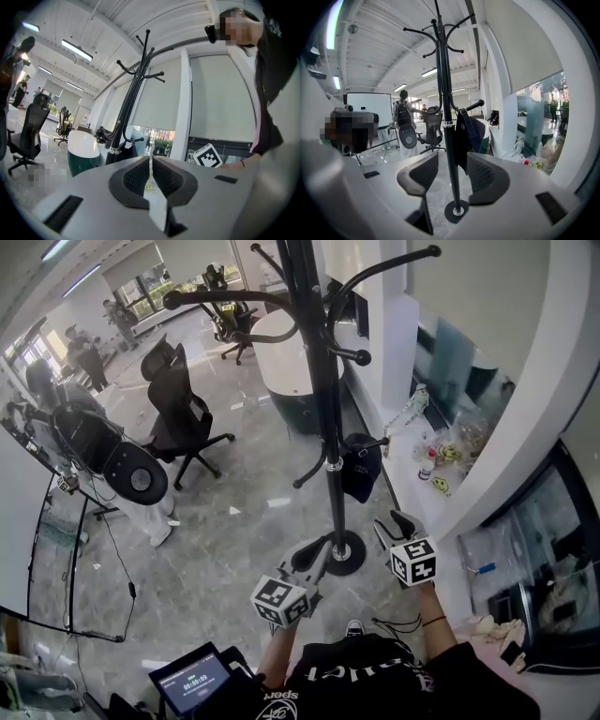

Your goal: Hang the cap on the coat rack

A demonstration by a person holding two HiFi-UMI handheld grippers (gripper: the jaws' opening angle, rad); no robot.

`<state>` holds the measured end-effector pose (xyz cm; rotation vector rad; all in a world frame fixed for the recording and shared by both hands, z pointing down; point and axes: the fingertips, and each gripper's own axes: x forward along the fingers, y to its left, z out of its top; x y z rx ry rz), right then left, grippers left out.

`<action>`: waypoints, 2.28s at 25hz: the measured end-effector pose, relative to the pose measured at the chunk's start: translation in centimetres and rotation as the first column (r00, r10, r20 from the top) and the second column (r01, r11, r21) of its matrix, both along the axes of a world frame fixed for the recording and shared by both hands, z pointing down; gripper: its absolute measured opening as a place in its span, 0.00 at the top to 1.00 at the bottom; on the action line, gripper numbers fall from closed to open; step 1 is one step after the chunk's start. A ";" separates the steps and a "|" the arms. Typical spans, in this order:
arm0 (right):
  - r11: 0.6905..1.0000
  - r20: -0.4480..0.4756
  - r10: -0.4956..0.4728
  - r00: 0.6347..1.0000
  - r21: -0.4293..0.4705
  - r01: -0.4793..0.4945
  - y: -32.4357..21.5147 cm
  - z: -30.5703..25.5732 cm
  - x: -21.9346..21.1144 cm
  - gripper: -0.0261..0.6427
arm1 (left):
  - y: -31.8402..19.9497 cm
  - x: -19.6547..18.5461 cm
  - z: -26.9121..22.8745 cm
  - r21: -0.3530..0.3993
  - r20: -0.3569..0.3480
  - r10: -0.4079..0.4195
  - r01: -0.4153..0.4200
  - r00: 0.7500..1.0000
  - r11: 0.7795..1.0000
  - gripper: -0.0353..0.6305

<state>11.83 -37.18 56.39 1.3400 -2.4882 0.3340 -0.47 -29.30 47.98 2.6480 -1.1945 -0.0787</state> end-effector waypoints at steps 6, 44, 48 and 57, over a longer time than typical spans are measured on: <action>0.999 0.026 -0.010 1.000 0.032 0.010 2.6 -1.4 -2.2 0.69 | 1.7 -1.6 -0.4 0.009 -0.009 0.019 -0.019 1.000 1.000 0.94; 0.997 0.116 0.060 0.991 0.040 -0.065 29.9 -4.1 -18.0 0.94 | 23.7 -13.6 0.7 -0.002 -0.052 0.152 -0.153 0.987 0.988 0.94; 0.998 0.123 0.042 0.992 0.045 -0.048 30.9 -4.6 -18.4 0.94 | 24.6 -14.0 0.7 -0.004 -0.060 0.138 -0.139 0.989 0.990 0.94; 0.999 0.174 0.014 0.985 0.039 -0.022 34.0 -5.0 -17.5 0.94 | 27.7 -11.7 0.3 0.001 -0.059 0.146 -0.146 0.988 0.989 0.94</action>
